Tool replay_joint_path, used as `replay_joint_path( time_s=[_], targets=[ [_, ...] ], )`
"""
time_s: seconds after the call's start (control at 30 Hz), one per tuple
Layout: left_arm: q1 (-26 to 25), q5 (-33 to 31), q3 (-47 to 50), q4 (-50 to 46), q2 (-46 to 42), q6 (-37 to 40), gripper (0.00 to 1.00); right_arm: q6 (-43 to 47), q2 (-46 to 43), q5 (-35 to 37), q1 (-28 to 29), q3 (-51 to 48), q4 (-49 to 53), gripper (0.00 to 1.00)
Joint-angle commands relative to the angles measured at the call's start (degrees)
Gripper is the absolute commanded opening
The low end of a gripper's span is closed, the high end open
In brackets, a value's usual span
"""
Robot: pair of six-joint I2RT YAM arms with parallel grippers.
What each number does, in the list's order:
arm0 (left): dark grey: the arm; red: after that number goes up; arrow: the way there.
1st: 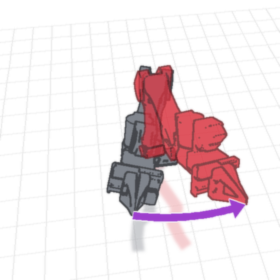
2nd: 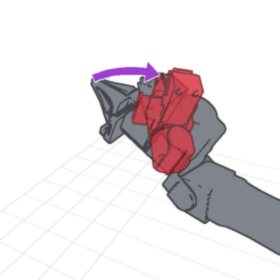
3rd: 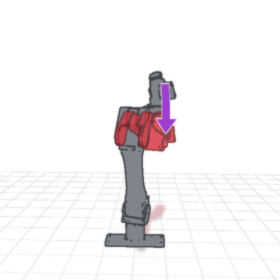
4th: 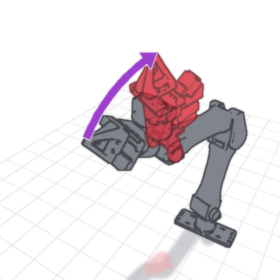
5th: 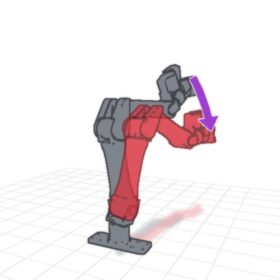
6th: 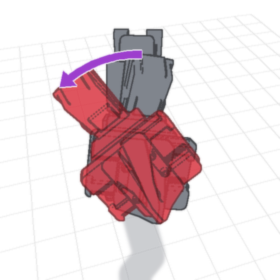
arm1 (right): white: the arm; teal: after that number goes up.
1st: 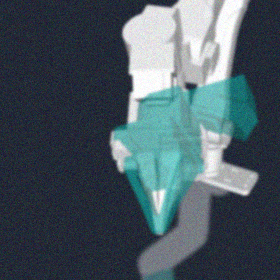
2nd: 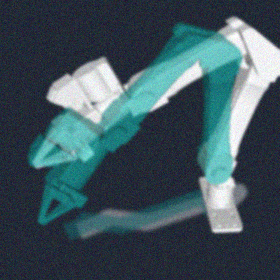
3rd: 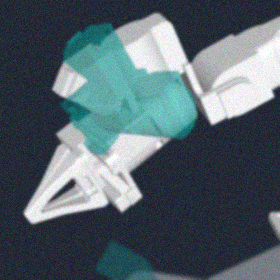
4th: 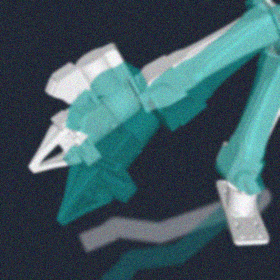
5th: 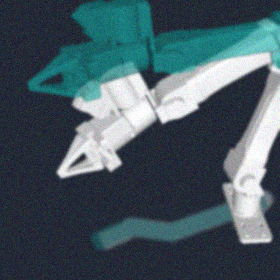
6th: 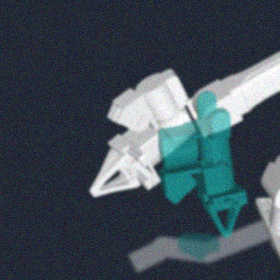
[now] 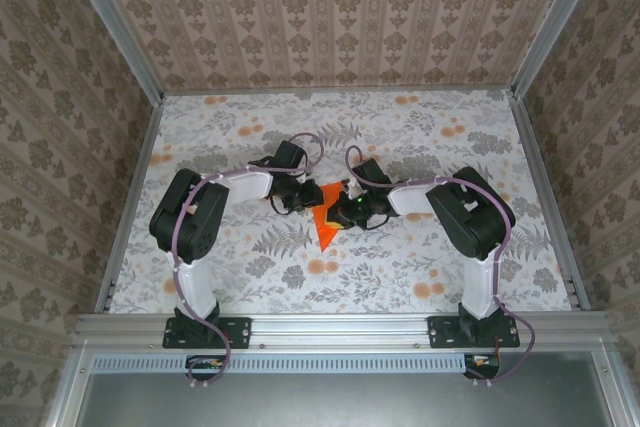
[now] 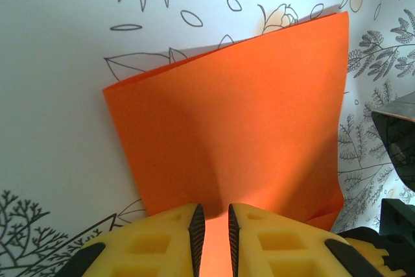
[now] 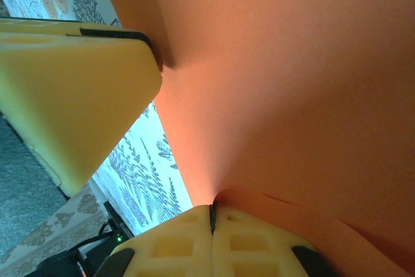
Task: Fold a paper plane with a square sheet of paper (pick it up from the middle)
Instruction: Third fold the triangle at the center of the table.
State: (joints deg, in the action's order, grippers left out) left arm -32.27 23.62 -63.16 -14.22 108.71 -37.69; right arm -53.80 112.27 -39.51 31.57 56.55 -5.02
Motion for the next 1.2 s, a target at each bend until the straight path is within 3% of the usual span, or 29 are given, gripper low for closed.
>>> replay_joint_path(
  time_s=[0.0, 0.83, 1.0, 1.17],
  targets=[
    [-0.87, -0.68, 0.57, -4.93, 2.74, 1.22, 0.22, 1.22, 1.55, -0.66, 0.38, 1.04, 1.88, 0.01],
    [1.16, 0.42, 4.56, -2.0, -7.75, -2.92, 0.28, 2.31, 3.04, 0.5, 0.51, 0.98, 2.81, 0.05],
    [1.25, 0.41, 7.06, -1.23, -9.83, -3.1, 0.3, 2.53, 3.12, 0.49, 0.6, 0.96, 3.12, 0.14],
    [1.91, -1.92, 9.33, -1.23, -12.29, -5.18, 0.33, 2.77, 3.17, 0.79, 0.6, 0.9, 3.82, 0.33]
  ],
)
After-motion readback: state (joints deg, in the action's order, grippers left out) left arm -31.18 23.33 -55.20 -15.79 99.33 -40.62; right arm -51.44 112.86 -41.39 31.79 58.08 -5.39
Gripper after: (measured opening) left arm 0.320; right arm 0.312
